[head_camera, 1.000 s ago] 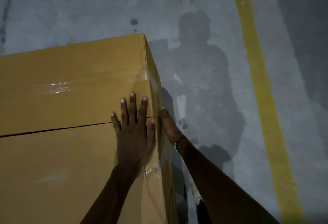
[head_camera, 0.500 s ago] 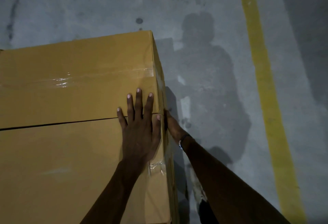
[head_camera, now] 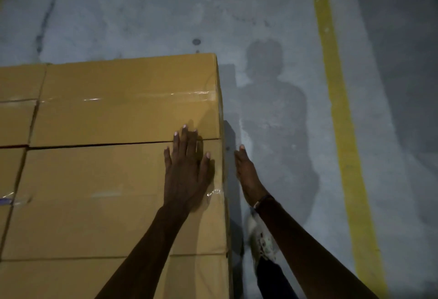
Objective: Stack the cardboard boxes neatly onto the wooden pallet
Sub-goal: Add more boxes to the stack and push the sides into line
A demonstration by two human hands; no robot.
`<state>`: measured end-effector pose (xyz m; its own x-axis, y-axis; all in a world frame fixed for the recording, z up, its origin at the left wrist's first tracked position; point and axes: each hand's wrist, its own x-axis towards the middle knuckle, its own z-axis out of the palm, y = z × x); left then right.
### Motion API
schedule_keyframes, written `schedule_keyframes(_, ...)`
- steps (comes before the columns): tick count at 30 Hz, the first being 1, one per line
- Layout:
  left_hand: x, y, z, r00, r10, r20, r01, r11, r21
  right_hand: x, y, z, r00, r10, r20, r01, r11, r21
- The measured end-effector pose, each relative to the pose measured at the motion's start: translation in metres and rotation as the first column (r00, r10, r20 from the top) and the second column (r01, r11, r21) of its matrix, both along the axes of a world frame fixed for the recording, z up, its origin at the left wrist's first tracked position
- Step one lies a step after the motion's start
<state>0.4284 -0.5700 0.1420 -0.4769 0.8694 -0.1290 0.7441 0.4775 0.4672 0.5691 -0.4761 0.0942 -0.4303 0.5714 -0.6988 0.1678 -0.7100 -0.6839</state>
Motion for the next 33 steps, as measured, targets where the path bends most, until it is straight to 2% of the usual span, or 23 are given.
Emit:
schedule_keyframes(4,0.010,-0.073,0.047,0.995,0.091,0.044,-0.093,0.995,0.045,0.042,-0.045,0.055,0.998,-0.056,0.026,0.053,0.995,0.080)
schedule_keyframes(7,0.017,-0.134,0.090,0.989,0.140,0.049,-0.143,0.988,0.063,0.074,-0.086,0.118,0.998,-0.013,0.054,0.006,0.991,0.131)
schedule_keyframes(12,0.030,-0.222,0.188,0.972,0.229,0.053,-0.234,0.966,0.110,0.115,-0.159,0.233,0.999,-0.017,0.035,0.011,0.982,0.188)
schedule_keyframes(18,0.057,-0.314,0.305,0.912,0.372,0.171,-0.403,0.889,0.216,0.153,-0.231,0.354,0.999,0.018,0.038,-0.026,0.978,0.207)
schedule_keyframes(22,0.086,-0.381,0.351,0.832,0.485,0.271,-0.550,0.786,0.281,0.176,-0.273,0.404,0.994,0.102,0.044,-0.110,0.968,0.224)
schedule_keyframes(27,0.142,-0.472,0.382,0.703,0.614,0.360,-0.711,0.620,0.331,0.208,-0.313,0.431,0.987,0.161,0.014,-0.161,0.968,0.192)
schedule_keyframes(29,0.166,-0.509,0.388,0.620,0.669,0.409,-0.784,0.528,0.326,0.220,-0.323,0.434,0.973,0.228,-0.046,-0.217,0.961,0.173)
schedule_keyframes(33,0.205,-0.570,0.397,0.429,0.773,0.467,-0.899,0.313,0.307,0.228,-0.342,0.436,0.933,0.355,-0.062,-0.333,0.916,0.224)
